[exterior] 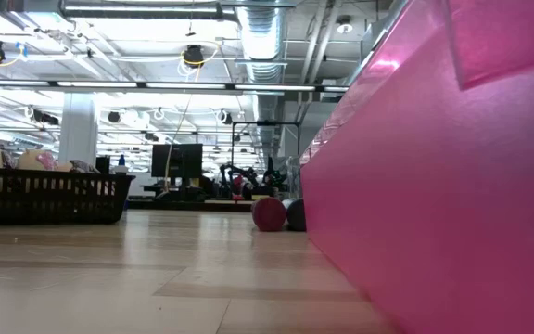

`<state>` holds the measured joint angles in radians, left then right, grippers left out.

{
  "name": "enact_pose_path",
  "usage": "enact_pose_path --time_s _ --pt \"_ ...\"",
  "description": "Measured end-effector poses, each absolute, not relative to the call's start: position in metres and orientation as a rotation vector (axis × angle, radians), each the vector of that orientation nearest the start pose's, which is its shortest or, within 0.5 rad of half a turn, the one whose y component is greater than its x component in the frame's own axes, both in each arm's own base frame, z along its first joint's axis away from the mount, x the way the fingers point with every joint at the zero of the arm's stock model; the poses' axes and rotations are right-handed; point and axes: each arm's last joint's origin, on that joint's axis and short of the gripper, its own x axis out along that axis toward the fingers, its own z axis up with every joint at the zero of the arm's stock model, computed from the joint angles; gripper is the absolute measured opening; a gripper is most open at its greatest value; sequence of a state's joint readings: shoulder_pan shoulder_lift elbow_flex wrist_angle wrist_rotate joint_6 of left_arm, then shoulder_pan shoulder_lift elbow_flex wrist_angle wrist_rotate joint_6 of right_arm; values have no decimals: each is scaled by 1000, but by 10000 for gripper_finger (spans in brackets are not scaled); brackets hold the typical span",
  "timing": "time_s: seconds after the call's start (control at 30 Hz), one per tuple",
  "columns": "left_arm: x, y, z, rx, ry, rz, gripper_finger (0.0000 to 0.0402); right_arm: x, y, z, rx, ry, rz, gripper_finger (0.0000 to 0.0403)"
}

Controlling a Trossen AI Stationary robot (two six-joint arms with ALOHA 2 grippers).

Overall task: Pick & Place Food Item
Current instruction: Put the bottom blue food coloring bottle into the transparent bin

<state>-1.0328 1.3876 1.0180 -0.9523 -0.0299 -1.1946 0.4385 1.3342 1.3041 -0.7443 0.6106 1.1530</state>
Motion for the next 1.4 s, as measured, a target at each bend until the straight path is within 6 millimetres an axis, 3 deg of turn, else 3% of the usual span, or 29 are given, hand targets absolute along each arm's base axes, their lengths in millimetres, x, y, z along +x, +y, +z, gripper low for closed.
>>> enact_pose_path --time_s 0.37,0.87,1.4 --pt "125 -209 232 -279 1437 -23 131 252 100 348 720 489 -507 110" --pt "125 -209 232 -325 1464 -8 46 252 100 348 720 490 -506 110" --pt "126 -209 233 -417 1399 115 27 252 100 348 715 491 -505 110"
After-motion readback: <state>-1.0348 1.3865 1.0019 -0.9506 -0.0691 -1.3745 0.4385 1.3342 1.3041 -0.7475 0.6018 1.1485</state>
